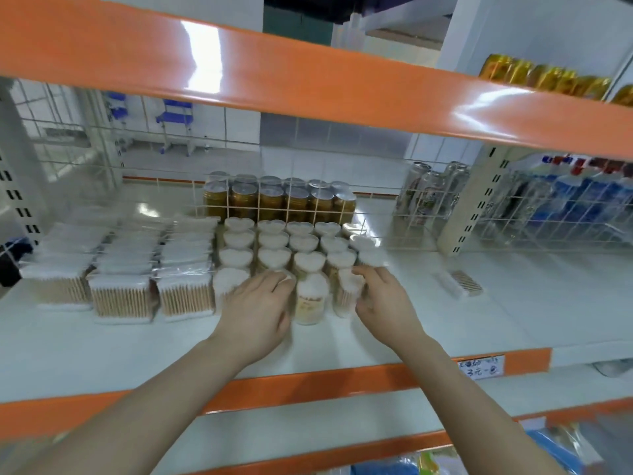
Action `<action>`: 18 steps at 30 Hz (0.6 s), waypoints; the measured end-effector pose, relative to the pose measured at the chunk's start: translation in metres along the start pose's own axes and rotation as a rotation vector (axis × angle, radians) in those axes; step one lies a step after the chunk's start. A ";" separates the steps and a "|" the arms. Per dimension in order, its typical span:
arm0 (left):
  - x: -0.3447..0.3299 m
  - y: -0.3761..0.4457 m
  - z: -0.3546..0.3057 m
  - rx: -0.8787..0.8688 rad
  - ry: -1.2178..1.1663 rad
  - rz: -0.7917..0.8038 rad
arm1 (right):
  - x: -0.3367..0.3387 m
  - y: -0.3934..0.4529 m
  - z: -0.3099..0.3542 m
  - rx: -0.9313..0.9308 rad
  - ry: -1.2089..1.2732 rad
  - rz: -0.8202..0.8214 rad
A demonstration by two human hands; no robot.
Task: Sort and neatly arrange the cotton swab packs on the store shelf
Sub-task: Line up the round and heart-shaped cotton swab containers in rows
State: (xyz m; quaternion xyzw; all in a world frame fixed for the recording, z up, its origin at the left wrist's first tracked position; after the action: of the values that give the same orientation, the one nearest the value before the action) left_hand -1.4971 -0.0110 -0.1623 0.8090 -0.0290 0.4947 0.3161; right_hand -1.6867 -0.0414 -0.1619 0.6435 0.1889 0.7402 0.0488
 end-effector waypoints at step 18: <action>-0.085 0.076 -0.081 0.005 -0.088 0.134 | -0.010 -0.009 -0.156 -0.165 -0.068 0.182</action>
State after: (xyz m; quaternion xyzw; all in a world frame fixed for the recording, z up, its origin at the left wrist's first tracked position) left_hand -1.6310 -0.0501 -0.1704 0.8270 -0.0960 0.4787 0.2788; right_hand -1.8381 -0.0704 -0.1899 0.6767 0.0664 0.7322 0.0405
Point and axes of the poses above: each hand's wrist, its own y-axis towards the middle knuckle, its own x-axis out of the back of the hand, z = x × y, the point moved 6 cm from there along y, towards the middle knuckle, and after that the axes turned 15 degrees about -y, right-handed, at the moved point
